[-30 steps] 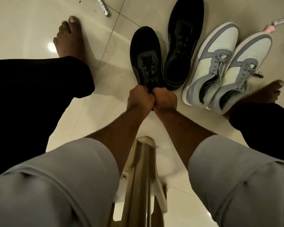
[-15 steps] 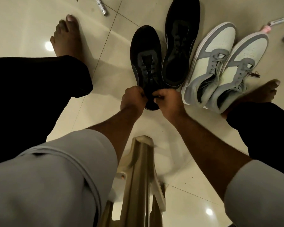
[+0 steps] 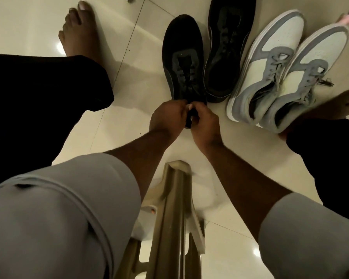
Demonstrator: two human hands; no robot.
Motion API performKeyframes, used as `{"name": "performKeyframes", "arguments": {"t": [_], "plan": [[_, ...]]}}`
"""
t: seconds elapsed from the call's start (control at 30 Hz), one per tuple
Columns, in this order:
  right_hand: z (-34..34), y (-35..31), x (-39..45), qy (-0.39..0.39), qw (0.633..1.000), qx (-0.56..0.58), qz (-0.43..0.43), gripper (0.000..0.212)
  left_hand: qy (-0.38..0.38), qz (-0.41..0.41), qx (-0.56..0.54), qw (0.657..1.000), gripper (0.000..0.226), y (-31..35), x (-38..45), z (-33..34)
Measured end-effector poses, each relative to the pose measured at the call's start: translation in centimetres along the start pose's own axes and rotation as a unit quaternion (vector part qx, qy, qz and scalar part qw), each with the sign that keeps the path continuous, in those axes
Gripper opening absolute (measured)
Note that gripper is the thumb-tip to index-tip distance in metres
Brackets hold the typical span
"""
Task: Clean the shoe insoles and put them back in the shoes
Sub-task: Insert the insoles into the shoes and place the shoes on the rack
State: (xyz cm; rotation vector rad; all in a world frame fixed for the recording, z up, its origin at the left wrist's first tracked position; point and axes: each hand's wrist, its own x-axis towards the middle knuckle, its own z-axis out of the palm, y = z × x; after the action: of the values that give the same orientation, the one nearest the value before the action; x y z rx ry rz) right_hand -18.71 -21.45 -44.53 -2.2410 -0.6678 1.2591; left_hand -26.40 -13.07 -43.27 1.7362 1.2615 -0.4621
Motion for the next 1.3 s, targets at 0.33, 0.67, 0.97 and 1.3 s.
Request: {"name": "performKeyframes", "arguments": {"t": [0.33,0.67,0.97,1.3], "plan": [[-2.1,0.3,1.7,0.079,0.995,-0.038,-0.053,0.027,0.087,-0.014,0.022,0.996,0.022,-0.1,0.9,1.0],[-2.9,0.9,1.2,0.020,0.995,0.058,0.077,0.049,0.031,-0.059,-0.022,0.998,0.098,0.8,4.3,-0.1],[-2.7,-0.5,3.2,0.047,0.994,-0.040,-0.095,0.023,0.004,0.003,-0.207,0.978,0.106,-2.9,2.9,0.3],[-1.4,-0.2,4.7,0.009,0.937,-0.302,-0.175,0.017,0.051,-0.060,-0.253,0.964,0.069,-2.2,4.1,0.7]]}}
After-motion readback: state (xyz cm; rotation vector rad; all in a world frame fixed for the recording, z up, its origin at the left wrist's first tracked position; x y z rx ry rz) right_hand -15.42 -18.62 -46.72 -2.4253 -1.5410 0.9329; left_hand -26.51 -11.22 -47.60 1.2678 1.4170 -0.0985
